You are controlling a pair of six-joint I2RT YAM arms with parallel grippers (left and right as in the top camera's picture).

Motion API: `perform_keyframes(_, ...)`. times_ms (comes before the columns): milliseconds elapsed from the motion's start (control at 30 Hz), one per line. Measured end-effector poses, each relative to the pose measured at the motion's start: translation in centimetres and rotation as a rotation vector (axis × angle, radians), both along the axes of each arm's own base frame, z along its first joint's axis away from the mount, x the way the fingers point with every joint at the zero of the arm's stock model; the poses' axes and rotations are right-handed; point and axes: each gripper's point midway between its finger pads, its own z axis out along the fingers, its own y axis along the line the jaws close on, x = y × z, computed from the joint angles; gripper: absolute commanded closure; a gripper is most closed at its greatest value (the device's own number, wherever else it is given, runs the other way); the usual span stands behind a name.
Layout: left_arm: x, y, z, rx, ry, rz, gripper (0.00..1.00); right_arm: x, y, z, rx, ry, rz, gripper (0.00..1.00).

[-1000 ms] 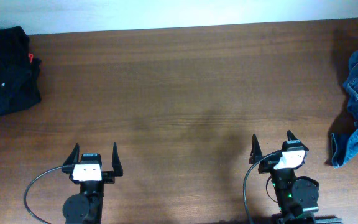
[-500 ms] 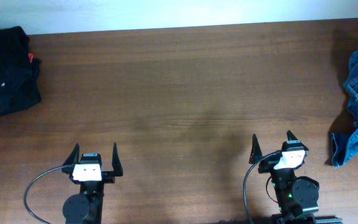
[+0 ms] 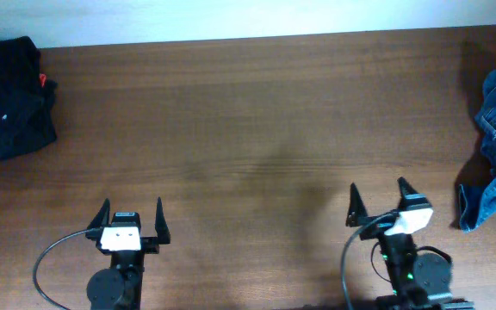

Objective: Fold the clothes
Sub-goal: 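Reach the right gripper to the blue jeans at the right edge and grasp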

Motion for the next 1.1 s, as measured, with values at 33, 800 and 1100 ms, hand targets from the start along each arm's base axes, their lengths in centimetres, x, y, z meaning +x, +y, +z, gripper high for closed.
perform_keyframes(33, 0.0, 0.0, 0.0, 0.000, 0.000, 0.000, 0.01, -0.5, -0.3, 1.6, 0.017, -0.016, -0.018, 0.01)
perform_keyframes(800, 0.0, 0.0, 0.0, 0.000, 0.001, 0.000, 0.01, -6.9, -2.5, 26.7, 0.028, -0.162, -0.116, 0.01)
perform_keyframes(1100, 0.0, 0.0, 0.0, 0.000, 0.001, 0.000, 0.00, -5.5, -2.4, 25.0, 0.048, -0.080, -0.115, 0.07)
